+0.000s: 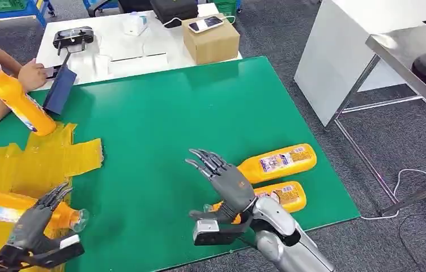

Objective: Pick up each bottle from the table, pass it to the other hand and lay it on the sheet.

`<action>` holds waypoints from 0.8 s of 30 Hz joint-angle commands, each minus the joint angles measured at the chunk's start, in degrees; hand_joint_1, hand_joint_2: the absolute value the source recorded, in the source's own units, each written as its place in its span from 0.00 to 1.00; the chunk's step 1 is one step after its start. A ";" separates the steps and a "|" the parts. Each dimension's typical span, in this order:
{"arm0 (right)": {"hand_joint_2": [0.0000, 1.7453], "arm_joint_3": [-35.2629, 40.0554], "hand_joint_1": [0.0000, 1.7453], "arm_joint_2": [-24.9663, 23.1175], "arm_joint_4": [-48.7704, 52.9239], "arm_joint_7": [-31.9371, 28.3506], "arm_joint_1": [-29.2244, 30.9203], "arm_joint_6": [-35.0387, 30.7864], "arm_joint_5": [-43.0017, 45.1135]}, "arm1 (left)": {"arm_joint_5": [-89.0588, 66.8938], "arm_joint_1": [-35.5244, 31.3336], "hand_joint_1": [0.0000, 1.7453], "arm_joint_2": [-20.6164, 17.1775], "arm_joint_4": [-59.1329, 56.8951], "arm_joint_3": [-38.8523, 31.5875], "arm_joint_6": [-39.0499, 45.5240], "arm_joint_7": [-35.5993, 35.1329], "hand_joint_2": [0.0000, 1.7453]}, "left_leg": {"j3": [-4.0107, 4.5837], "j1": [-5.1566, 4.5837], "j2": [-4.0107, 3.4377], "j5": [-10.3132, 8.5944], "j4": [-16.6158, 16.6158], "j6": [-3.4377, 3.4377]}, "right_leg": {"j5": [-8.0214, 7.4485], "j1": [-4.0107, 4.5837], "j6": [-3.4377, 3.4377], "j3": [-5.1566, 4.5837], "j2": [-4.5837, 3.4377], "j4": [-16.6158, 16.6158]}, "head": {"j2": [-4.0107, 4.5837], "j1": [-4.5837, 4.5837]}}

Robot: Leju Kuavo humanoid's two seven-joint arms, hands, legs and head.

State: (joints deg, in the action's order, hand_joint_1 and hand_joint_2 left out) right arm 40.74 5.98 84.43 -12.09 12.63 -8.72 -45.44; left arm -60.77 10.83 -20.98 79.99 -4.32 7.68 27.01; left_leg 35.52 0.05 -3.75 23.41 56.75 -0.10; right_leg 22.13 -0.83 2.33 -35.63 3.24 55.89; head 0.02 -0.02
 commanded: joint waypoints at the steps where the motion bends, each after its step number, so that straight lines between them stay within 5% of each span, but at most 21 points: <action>1: 1.00 2.31 0.00 10.27 5.04 0.46 -4.44 1.54 -2.10 | 9.46 9.60 0.00 8.86 10.18 -9.72 -6.79 9.22 1.00 | -0.18 -0.01 0.07 0.10 -0.04 -0.02 | 0.05 -0.05 -0.02 0.15 -0.23 -0.06 | 0.00 0.00; 4: 1.00 1.51 0.00 11.90 5.77 1.24 -6.26 2.50 -3.31 | 19.75 8.21 0.00 12.83 14.17 -10.78 -10.15 12.99 1.00 | -0.34 0.05 0.25 0.23 0.01 -0.05 | 0.14 -0.03 -0.06 0.38 -0.30 -0.09 | 0.00 -0.02; 10: 1.00 0.12 0.00 12.59 4.11 2.10 -6.31 4.28 -3.94 | 37.66 7.20 0.00 12.76 20.16 -8.64 -12.19 12.99 1.00 | -0.02 0.02 0.28 0.07 0.03 -0.07 | 0.05 -0.02 -0.02 0.07 -0.01 -0.09 | 0.00 0.02; 24: 1.00 -4.11 0.00 13.94 2.51 4.63 -5.37 5.18 -5.01 | 41.44 7.66 0.00 12.72 21.40 -9.20 -13.21 12.99 1.00 | -0.19 0.01 0.28 0.19 0.05 -0.08 | 0.10 -0.03 -0.06 0.22 -0.19 -0.08 | 0.00 0.00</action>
State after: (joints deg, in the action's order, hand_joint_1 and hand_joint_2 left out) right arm 38.55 18.93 89.02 -7.98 5.84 -4.59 -50.12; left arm -19.89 18.74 -10.27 101.24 -12.79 -5.14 40.04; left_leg 35.59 0.01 -3.73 23.47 56.77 -0.20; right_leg 22.13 -0.84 2.35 -35.68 3.30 55.82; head 0.02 -0.02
